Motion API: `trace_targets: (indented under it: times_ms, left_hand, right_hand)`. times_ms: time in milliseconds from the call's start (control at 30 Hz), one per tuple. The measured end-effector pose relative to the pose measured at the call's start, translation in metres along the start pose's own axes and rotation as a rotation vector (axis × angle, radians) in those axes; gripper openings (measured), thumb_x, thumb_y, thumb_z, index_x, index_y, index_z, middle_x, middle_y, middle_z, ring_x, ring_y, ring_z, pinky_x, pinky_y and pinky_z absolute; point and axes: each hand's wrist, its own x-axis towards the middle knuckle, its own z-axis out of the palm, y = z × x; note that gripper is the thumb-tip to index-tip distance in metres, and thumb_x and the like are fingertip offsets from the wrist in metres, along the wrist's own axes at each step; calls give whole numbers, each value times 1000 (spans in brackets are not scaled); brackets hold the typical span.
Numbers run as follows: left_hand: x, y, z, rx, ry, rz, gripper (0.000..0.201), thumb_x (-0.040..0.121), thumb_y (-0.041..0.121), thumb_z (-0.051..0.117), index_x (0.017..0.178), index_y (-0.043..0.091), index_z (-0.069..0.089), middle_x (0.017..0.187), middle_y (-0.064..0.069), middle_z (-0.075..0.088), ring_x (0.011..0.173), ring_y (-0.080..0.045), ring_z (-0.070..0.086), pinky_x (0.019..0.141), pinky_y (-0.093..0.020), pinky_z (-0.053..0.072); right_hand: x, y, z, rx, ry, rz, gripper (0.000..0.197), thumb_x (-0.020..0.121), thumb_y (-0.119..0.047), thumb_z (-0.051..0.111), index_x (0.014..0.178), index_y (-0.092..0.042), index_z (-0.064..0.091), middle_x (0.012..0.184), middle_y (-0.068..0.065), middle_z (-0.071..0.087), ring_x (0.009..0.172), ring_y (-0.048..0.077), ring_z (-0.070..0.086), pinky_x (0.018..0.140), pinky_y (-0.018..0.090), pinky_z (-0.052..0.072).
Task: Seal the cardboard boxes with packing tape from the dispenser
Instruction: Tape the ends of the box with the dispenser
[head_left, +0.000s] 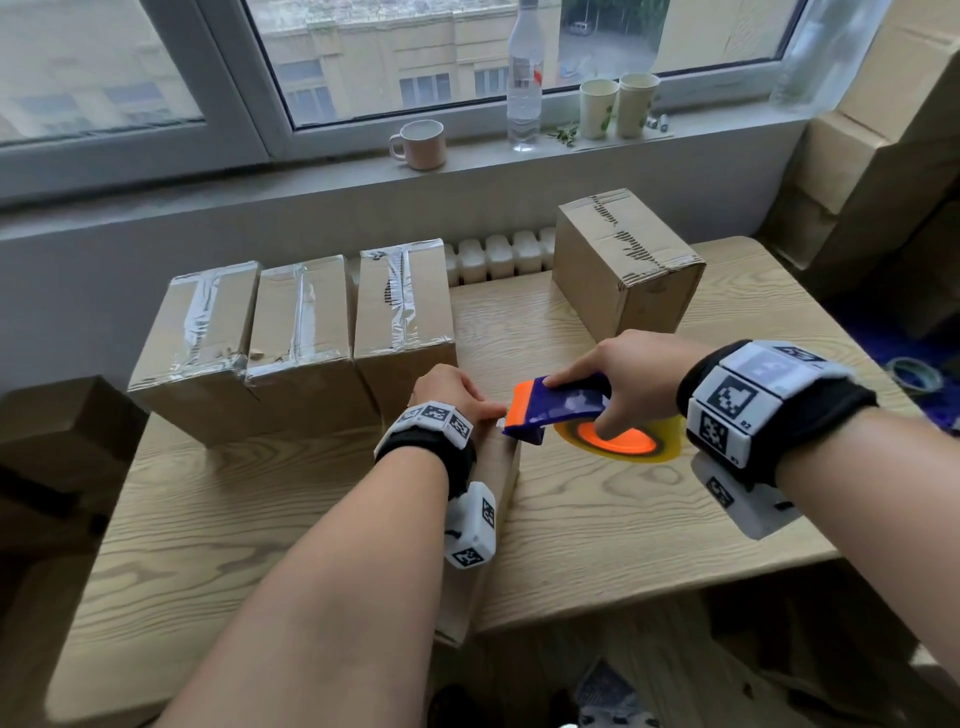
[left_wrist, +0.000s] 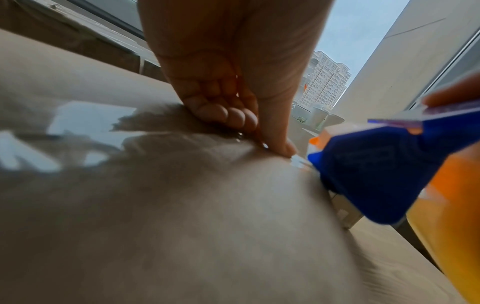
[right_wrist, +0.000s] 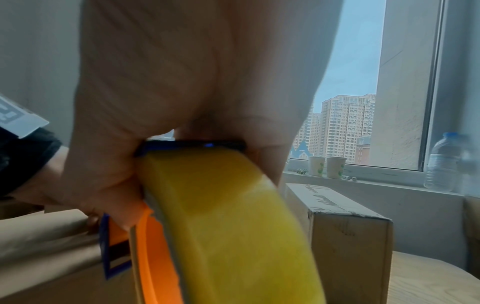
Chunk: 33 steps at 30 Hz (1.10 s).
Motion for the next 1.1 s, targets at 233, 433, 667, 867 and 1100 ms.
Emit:
trace_targets:
  times_ms: [233, 433, 667, 867, 1100]
  left_hand:
    - [1, 6, -2, 25, 0, -34, 31, 61, 44, 86, 69, 19, 70, 64, 9, 62, 69, -10, 58, 68, -23, 42]
    - [-2, 7, -1, 27, 18, -46, 33, 63, 43, 86, 73, 16, 71, 65, 11, 61, 69, -8, 55, 66, -23, 40]
    - [-6, 8, -3, 42, 11, -53, 29, 64, 42, 86, 64, 19, 67, 66, 11, 61, 73, -9, 57, 66, -23, 41]
    - [-8, 9, -4, 11, 4, -59, 31, 63, 44, 86, 68, 18, 70, 70, 8, 64, 72, -8, 57, 54, -21, 37]
    - [-9, 5, -2, -16, 1, -60, 31, 63, 42, 86, 66, 18, 68, 68, 8, 64, 67, -6, 56, 52, -20, 37]
  right_hand:
    - [-9, 23, 15, 110, 27, -29, 72, 72, -32, 72, 135, -53, 46, 76, -22, 50, 71, 7, 49, 59, 20, 40]
    - [-13, 40, 24, 136, 31, -40, 75, 70, -31, 73, 134, -55, 44, 86, -16, 55, 73, 8, 50, 65, 24, 44]
    - [-20, 54, 36, 153, 25, -47, 75, 71, -34, 73, 134, -59, 42, 96, -11, 60, 78, 8, 53, 56, 16, 38]
    - [-25, 59, 35, 147, -32, -26, 75, 72, -33, 73, 136, -56, 41, 86, -17, 52, 68, 0, 48, 55, 10, 34]
    - [-5, 39, 37, 98, -53, -32, 73, 71, -33, 72, 135, -54, 44, 78, -22, 51, 78, 10, 52, 60, 20, 42]
